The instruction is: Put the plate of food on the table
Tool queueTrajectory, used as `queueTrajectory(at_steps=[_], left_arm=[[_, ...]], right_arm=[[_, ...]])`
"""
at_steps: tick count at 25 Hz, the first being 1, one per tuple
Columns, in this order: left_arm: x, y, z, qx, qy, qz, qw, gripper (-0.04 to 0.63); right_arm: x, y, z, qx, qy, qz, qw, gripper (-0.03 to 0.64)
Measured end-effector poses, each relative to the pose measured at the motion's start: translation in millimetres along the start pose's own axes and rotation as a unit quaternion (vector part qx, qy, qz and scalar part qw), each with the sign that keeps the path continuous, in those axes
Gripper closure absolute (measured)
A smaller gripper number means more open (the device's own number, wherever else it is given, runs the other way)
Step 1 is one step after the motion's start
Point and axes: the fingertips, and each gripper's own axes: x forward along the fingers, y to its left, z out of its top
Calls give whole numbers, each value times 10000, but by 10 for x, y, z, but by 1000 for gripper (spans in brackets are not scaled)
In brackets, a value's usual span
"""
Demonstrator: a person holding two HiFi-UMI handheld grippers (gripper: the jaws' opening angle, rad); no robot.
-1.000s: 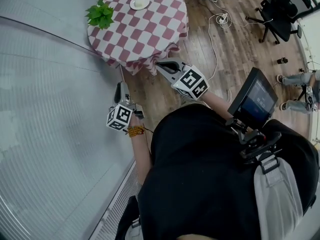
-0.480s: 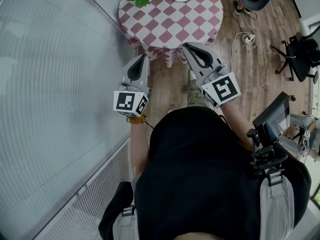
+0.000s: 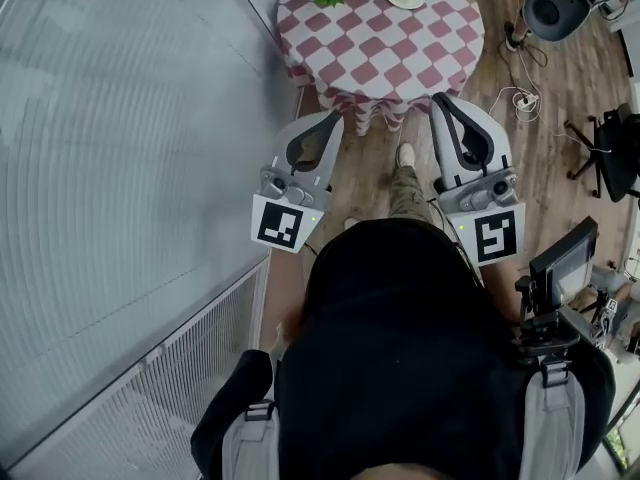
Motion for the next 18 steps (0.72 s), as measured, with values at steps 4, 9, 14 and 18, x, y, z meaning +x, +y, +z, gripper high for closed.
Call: queueTrajectory(at_steps=[4,9,14,18], left_arm=[[-2,-217,35,455,-294,-296,9981,588],[8,-414,-482,-21,168,-428,9989,588],[-64,-585,-1097,-881,507,-224,9946,588],[-163,-782,-1551,-1409,866,-314,9857,588]], right_arm=[[-157,123,-155,-689,7,-102,9976,606],[-305,343,-721,-482,500,148,9975,606],[-563,464,-1611,522,1373,223,9889,607],[-789,512,-2364,1990,2204,13,9549,607]])
